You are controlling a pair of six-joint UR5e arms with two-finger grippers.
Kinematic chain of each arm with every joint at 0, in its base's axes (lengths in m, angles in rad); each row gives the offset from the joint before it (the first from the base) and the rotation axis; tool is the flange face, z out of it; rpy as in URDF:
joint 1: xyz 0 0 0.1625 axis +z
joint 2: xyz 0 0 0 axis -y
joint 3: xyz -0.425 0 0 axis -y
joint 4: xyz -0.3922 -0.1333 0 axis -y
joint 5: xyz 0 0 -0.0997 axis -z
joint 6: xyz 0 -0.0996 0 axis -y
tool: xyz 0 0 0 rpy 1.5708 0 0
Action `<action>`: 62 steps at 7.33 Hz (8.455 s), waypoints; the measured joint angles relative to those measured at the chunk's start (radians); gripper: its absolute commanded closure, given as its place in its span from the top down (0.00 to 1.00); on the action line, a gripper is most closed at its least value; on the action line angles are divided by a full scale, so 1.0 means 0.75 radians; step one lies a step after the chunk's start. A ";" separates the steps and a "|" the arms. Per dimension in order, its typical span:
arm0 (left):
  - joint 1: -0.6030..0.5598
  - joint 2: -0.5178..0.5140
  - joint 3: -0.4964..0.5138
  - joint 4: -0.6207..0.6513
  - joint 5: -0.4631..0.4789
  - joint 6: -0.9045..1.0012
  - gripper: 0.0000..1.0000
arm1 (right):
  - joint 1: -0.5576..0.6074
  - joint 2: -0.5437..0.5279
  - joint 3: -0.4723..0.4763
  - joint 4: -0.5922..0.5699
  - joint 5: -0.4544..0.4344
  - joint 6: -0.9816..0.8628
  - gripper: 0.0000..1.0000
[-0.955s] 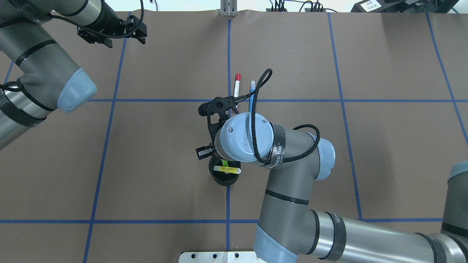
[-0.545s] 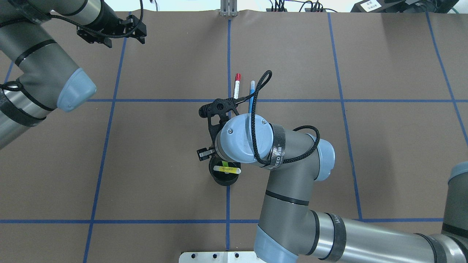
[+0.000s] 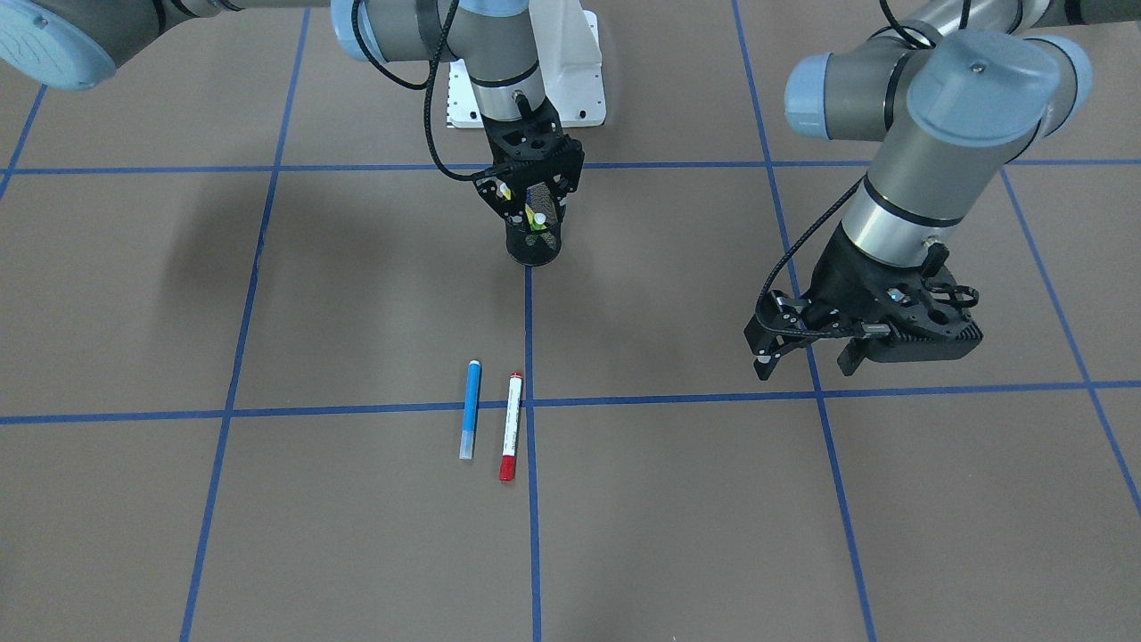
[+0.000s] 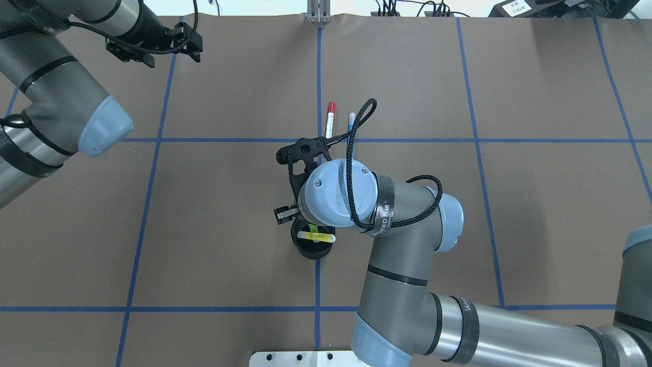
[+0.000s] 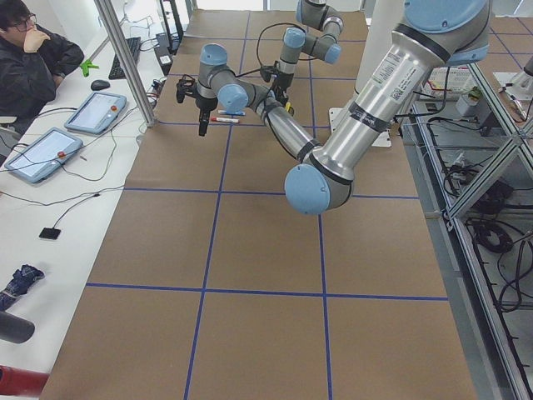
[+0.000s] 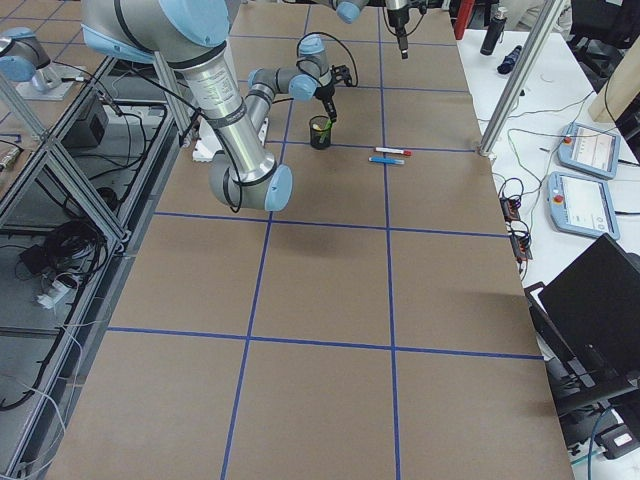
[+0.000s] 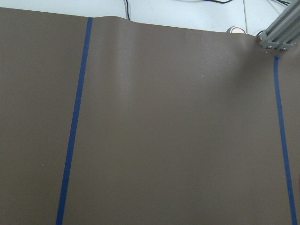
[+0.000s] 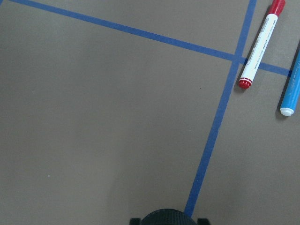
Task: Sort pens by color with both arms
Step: 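Lower the right gripper into the cup and grasp the green marker, then lift the green marker straight up out of the cup with the right gripper, then carry the green marker with the right gripper toward the red-capped marker, then lower the green marker beside the red-capped marker and open the right gripper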
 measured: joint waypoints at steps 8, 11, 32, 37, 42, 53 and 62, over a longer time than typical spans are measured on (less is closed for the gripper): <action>0.000 0.002 -0.005 0.007 -0.040 -0.007 1.00 | 0.055 -0.007 0.215 -0.109 -0.013 0.026 0.00; -0.005 0.002 -0.006 0.006 -0.055 -0.012 1.00 | 0.147 0.024 0.293 -0.127 -0.053 0.100 0.00; -0.121 0.073 0.010 -0.003 -0.137 0.062 1.00 | 0.142 0.362 -0.837 0.461 -0.886 0.315 0.00; -0.120 0.074 0.011 -0.003 -0.135 0.062 1.00 | 0.109 0.351 -0.822 0.472 -0.863 0.285 0.00; -0.119 0.074 0.017 -0.004 -0.135 0.062 1.00 | 0.054 0.280 -0.668 0.470 -0.867 0.235 0.00; -0.119 0.090 0.014 -0.006 -0.137 0.060 1.00 | 0.155 0.363 -0.878 0.474 -0.877 0.200 0.00; -0.119 0.101 0.016 -0.007 -0.137 0.067 1.00 | 0.018 0.288 -0.772 0.472 -0.918 0.202 0.99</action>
